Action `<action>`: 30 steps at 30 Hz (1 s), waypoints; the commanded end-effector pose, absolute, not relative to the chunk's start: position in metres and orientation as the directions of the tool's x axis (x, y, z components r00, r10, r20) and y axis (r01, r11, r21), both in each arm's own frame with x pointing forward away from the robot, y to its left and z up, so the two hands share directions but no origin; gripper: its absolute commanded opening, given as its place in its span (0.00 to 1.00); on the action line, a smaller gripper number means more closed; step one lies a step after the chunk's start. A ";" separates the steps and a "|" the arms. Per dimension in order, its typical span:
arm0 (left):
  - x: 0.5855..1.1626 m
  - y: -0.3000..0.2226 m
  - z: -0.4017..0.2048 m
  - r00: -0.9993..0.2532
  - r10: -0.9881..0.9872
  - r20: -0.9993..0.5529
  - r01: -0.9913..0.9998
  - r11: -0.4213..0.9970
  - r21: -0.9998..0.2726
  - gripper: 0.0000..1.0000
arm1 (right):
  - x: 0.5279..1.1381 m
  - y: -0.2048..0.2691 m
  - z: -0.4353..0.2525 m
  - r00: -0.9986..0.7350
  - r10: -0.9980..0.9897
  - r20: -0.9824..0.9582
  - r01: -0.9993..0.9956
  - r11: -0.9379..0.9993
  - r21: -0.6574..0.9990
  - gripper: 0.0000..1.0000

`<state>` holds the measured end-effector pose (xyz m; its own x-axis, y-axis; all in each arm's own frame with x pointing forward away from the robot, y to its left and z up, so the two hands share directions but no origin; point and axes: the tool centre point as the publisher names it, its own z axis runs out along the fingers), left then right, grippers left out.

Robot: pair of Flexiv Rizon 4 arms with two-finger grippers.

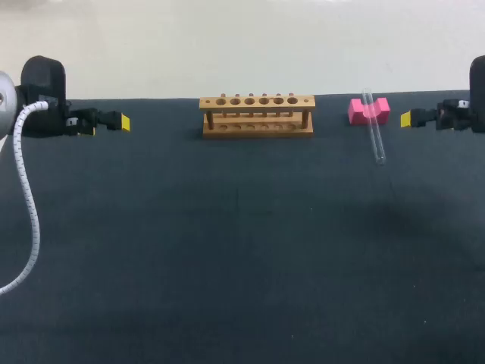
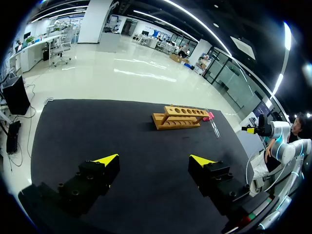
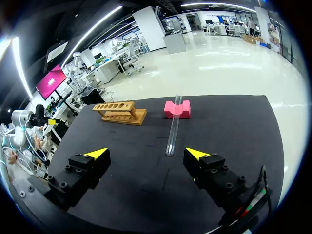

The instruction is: Grasp the test tube, adjust it, and insert it.

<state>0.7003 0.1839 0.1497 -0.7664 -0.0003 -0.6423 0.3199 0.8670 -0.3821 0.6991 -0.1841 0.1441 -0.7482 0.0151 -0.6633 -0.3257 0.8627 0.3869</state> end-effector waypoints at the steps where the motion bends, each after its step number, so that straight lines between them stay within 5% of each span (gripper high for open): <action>1: 0.700 0.184 0.151 -0.769 0.001 -0.640 0.318 0.869 -0.380 1.00 | 0.698 -0.183 0.145 -0.748 0.015 -0.663 -0.321 0.867 0.381 1.00; 19: 0.707 0.189 0.145 -0.702 0.093 -0.706 0.494 0.778 -0.388 1.00 | 0.698 -0.183 0.145 -0.748 0.015 -0.663 -0.321 0.867 0.381 1.00; 30: 0.729 0.203 0.144 -0.424 0.227 -0.877 0.825 0.497 -0.270 1.00 | 0.698 -0.183 0.145 -0.748 0.015 -0.663 -0.321 0.867 0.381 1.00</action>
<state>0.7248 0.1955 0.1502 -0.5674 0.2704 -0.7778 0.6290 0.7519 -0.1975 0.6991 -0.1841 0.1441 -0.7482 0.0151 -0.6632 -0.3256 0.8627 0.3869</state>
